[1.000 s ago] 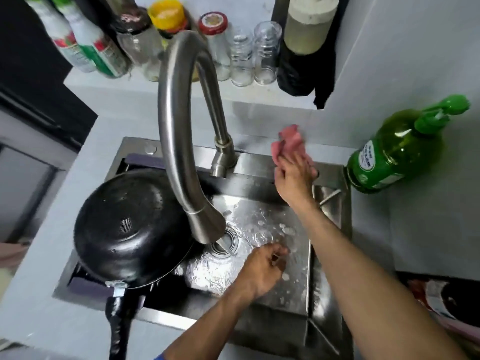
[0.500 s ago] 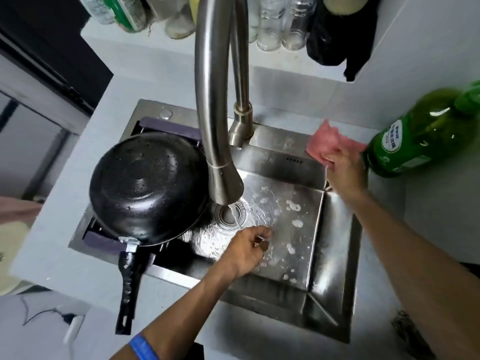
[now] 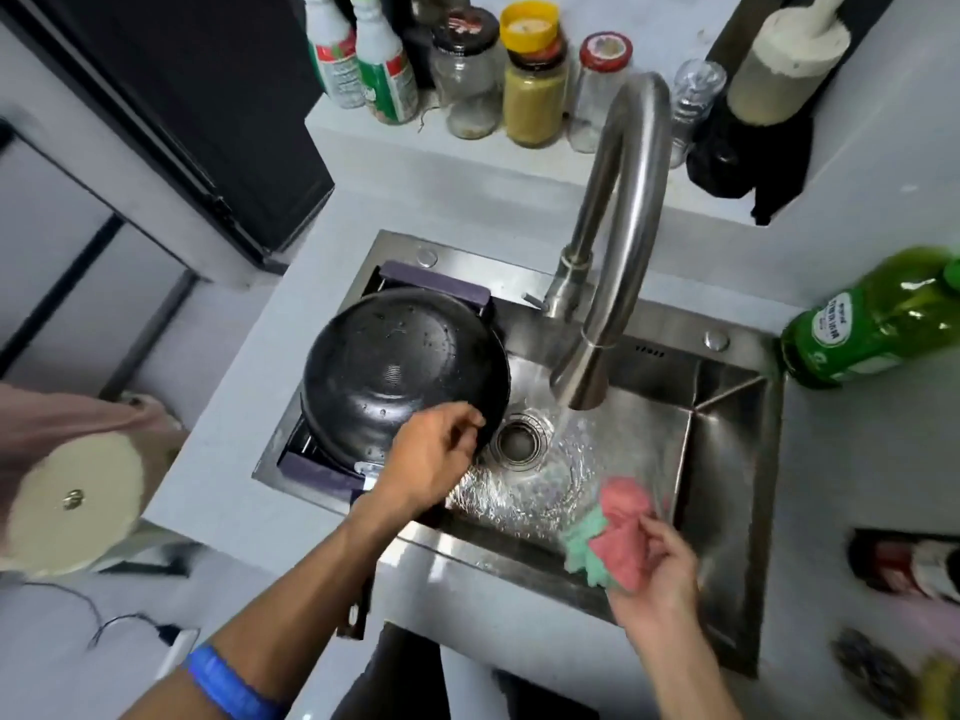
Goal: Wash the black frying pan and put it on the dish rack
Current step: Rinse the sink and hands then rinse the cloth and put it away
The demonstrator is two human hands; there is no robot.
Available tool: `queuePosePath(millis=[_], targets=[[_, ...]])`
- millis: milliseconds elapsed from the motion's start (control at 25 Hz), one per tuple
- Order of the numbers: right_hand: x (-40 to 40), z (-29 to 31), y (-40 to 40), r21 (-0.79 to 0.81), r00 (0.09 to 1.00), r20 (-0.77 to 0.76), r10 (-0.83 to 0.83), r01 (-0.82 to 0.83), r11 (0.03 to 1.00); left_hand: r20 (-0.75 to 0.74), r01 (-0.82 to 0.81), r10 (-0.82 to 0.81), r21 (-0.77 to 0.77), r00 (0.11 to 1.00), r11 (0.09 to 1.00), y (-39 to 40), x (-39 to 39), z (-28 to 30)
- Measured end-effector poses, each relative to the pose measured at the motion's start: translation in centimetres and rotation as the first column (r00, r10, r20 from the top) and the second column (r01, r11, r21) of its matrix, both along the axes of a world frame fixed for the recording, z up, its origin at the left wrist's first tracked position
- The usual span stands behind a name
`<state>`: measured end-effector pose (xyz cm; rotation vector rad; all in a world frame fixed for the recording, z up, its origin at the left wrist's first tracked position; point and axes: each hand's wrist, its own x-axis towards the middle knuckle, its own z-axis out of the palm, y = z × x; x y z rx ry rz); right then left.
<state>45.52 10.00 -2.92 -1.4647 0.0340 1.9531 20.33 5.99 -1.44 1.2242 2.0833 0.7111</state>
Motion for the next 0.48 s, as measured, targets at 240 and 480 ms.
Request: queuePosePath(millis=[240,480], targets=[[-12.7,-2.1,-2.7,0.003,0.983,0.085,0.161,-0.162,0.987,-0.115,-0.548,0.548,0.04,0.828,0.836,-3.6,-9.4,-1.9],[-17.9,-5.3,0.3,-0.072,0.884,0.351,0.309,-0.303,0.95,0.537,-0.619,0.616,-0.205,0.576,0.758,-5.2,-13.6,-5.4]])
